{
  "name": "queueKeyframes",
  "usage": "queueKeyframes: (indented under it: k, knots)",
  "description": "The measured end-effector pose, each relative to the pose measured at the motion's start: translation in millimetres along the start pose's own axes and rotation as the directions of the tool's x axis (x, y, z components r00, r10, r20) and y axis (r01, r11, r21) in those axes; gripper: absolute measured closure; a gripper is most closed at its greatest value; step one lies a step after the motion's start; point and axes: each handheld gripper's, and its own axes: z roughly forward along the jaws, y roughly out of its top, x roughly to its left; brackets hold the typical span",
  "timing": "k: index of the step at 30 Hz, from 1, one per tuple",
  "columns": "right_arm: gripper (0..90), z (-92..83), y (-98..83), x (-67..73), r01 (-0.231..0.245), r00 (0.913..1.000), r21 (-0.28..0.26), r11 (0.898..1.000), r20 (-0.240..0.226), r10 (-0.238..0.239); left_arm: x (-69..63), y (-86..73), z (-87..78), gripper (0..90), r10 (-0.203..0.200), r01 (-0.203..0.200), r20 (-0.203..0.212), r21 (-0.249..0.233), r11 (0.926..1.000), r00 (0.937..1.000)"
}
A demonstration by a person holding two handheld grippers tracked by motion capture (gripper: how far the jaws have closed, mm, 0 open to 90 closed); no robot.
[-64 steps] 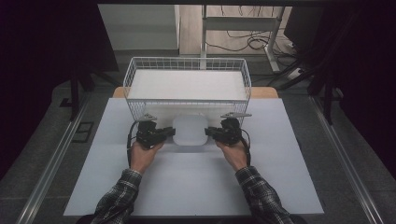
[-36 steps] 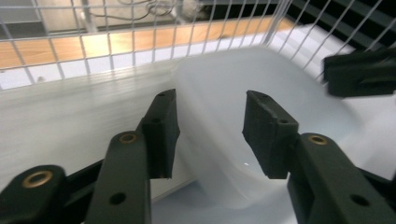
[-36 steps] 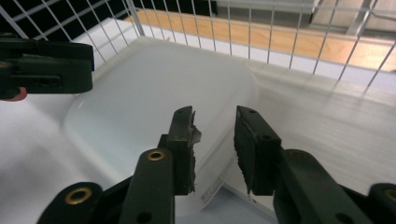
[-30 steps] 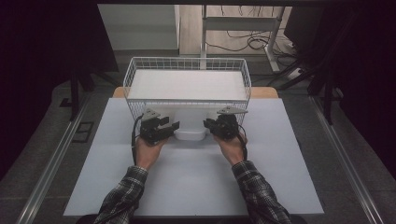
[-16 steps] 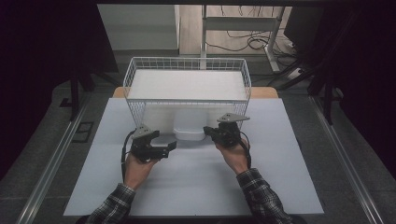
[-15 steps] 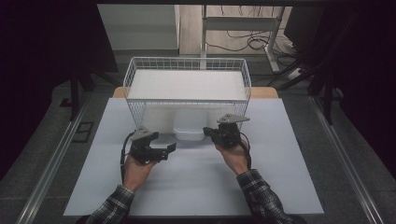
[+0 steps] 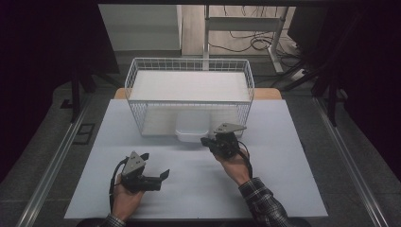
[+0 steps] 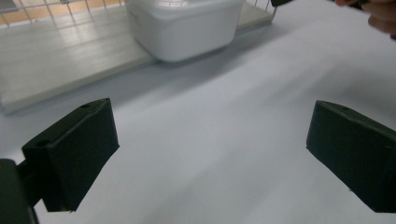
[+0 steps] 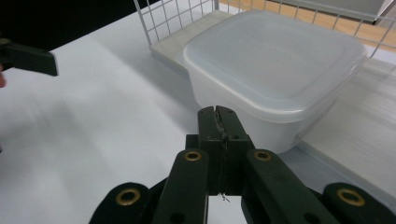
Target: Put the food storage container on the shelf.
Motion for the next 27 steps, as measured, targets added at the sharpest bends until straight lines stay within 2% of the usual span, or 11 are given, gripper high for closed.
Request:
queueKeyframes:
  k: [5,13,14,17,19,27]
  knots:
    - [88.7,11.4,-5.6,3.2,0.004,0.9997,0.037,0.999,-0.026,-0.003,-2.3,-6.9,-9.1,1.2,0.026,-0.026,-0.013,0.0,0.9997,0.9996]
    - [88.7,27.3,-7.5,8.0,0.028,0.9983,0.074,0.997,-0.053,-0.024,-1.3,-12.8,-16.0,1.2,0.025,-0.025,-0.035,0.004,0.9997,0.9991]
    - [88.7,34.7,-7.4,9.0,0.037,0.9983,0.085,0.996,-0.047,-0.033,-0.4,-13.4,-17.4,1.3,0.018,-0.018,-0.038,-0.001,0.9998,0.9991]
    - [88.7,42.3,-6.2,8.0,0.04,0.9987,0.092,0.995,-0.035,-0.036,0.7,-14.1,-18.6,1.3,0.014,-0.014,-0.041,-0.003,0.9999,0.9991]
    - [88.7,46.3,-5.3,6.1,0.025,0.9994,0.092,0.995,-0.025,-0.022,1.3,-14.3,-19.1,1.3,0.011,-0.011,-0.042,-0.006,0.9999,0.999]
    - [88.8,54.2,-1.9,-5.5,0.009,0.9998,0.085,0.996,0.017,-0.01,4.1,-14.9,-18.6,1.8,0.002,-0.002,-0.037,-0.011,0.9999,0.9993]
